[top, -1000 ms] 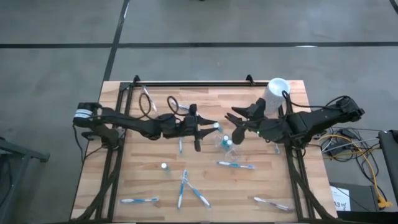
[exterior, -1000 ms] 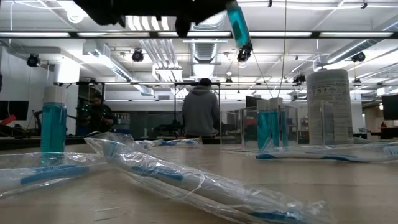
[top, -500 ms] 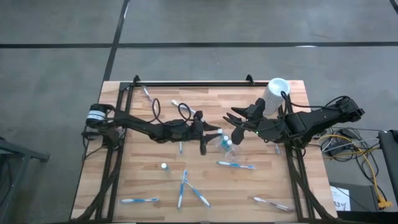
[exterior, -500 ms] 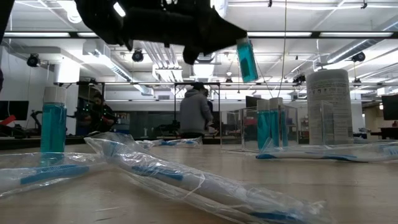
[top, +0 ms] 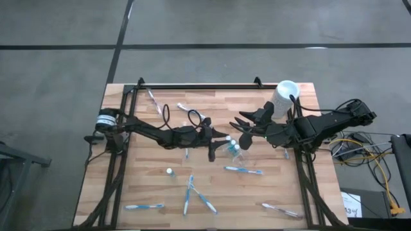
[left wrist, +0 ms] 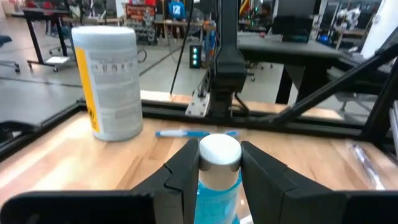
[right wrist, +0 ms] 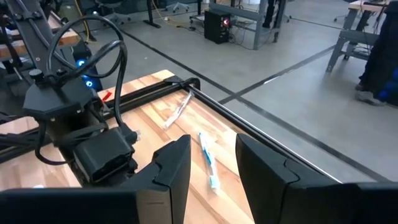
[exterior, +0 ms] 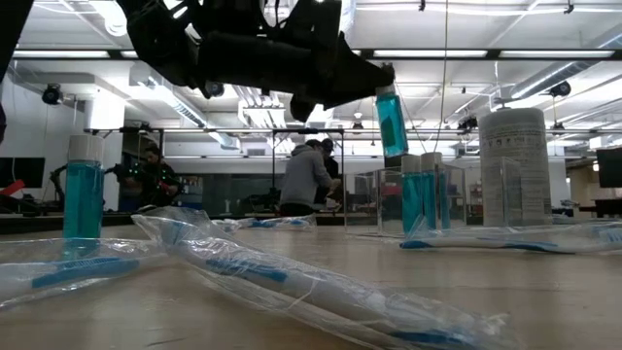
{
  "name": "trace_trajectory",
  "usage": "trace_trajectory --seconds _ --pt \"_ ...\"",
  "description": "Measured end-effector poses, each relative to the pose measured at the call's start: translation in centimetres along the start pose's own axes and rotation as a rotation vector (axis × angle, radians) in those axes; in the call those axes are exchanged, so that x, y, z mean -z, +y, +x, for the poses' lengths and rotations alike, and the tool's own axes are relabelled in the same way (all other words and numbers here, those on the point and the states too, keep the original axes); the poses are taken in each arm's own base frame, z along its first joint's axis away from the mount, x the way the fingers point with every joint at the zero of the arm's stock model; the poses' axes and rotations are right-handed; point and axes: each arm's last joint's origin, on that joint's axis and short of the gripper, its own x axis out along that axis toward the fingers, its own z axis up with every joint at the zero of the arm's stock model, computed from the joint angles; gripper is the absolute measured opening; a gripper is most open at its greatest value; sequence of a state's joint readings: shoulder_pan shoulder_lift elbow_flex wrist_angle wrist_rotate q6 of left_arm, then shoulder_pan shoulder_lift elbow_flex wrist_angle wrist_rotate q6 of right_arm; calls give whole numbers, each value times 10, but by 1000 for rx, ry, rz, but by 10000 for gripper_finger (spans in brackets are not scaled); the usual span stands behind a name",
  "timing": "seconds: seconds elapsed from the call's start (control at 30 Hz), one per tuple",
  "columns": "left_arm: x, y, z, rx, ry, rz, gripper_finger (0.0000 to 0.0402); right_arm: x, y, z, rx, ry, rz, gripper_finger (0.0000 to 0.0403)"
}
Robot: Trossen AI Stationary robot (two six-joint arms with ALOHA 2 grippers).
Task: Pick & Place toothbrushing station
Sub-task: Put the blue mouthwash into the middle section of the transparent organizer
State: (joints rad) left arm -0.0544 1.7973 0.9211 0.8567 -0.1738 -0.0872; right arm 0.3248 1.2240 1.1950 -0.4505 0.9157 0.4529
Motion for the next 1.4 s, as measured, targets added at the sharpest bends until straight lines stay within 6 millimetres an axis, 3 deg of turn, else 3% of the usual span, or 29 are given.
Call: trace_trajectory --seconds 0.63,1.07,1.27,1.4 --pt "10 -1 -1 38 85 1 106 1 -1 0 4 7 -10 118" --pt "2 -2 3 49 50 53 106 2 -1 0 7 11 51 114" --pt "-7 -3 6 50 14 69 106 16 -10 -1 76 112 112 103" --pt "-16 -4 5 52 -14 65 106 35 -24 -5 164 291 220 99"
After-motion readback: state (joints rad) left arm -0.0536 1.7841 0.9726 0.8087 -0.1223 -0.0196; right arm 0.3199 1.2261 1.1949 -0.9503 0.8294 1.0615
